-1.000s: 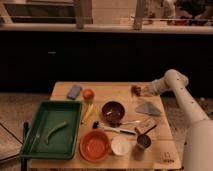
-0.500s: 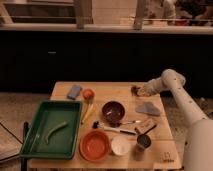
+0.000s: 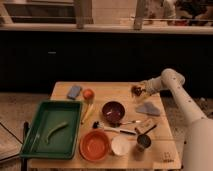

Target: Place grapes in red bowl

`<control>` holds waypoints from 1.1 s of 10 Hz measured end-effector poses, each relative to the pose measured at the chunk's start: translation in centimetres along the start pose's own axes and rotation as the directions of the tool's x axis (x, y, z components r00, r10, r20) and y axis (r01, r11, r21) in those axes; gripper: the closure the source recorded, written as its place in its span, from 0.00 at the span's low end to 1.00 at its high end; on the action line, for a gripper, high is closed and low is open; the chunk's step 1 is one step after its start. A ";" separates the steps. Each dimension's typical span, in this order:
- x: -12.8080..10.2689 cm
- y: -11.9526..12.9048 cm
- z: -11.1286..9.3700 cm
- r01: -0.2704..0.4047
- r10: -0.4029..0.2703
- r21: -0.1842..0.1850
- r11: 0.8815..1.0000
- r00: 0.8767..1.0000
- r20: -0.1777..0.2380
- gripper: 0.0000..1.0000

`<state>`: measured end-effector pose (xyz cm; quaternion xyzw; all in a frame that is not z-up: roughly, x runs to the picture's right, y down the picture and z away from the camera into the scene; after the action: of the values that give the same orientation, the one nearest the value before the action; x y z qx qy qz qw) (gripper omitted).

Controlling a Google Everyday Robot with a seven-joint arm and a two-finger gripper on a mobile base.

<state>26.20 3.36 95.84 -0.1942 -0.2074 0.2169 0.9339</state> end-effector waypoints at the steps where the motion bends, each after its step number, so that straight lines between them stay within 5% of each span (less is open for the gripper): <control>1: 0.1 0.0 0.3 -0.001 0.001 -0.004 1.000 1.000 -0.003 0.23; 5: 0.3 -0.3 1.8 -0.019 0.019 -0.028 0.999 1.000 -0.012 0.31; 11: 1.3 -0.2 1.6 -0.036 0.036 -0.034 0.999 0.999 -0.007 0.93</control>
<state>26.55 4.22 97.70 -0.2146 -0.2047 0.2295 0.9270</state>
